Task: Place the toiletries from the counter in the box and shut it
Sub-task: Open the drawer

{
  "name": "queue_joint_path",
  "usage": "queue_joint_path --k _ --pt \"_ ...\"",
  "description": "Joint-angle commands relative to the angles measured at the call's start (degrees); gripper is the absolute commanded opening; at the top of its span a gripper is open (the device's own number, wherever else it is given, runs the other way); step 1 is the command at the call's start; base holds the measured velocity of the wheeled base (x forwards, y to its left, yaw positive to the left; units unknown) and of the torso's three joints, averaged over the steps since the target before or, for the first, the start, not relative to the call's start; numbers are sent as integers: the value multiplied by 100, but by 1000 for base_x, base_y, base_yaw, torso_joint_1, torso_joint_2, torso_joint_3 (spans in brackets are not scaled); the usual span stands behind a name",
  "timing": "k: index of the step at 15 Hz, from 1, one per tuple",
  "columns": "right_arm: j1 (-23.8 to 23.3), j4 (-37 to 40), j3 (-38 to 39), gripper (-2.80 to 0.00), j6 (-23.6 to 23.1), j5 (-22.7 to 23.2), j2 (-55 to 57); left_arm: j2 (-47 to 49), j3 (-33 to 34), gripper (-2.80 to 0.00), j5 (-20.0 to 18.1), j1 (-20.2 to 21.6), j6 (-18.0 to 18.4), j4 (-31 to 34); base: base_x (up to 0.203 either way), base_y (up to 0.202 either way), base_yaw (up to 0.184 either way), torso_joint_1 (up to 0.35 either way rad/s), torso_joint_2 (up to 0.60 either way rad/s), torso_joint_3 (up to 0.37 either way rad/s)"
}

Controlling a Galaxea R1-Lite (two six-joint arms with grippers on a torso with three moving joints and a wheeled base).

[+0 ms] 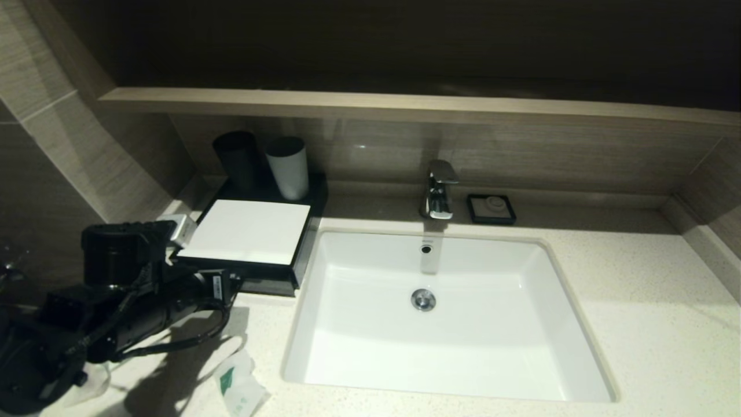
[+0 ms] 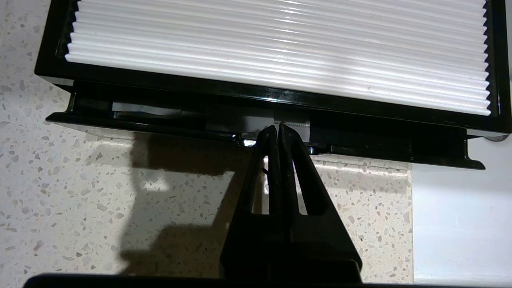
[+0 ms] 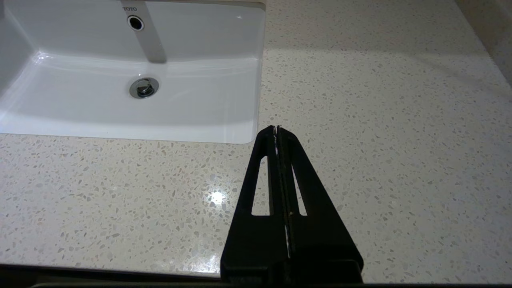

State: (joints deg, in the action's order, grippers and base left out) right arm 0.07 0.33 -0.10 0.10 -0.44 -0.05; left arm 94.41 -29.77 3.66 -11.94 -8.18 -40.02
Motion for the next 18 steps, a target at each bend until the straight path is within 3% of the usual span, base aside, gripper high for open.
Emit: queue_joint_path --k 1,18 --pt "1 2 1 -280 -1 0 5 49 -3 -280 3 -2 -8 -29 0 0 0 0 0 0" --pt "1 2 1 -280 -1 0 5 201 -127 -280 12 -2 27 -126 0 0 0 0 0 0"
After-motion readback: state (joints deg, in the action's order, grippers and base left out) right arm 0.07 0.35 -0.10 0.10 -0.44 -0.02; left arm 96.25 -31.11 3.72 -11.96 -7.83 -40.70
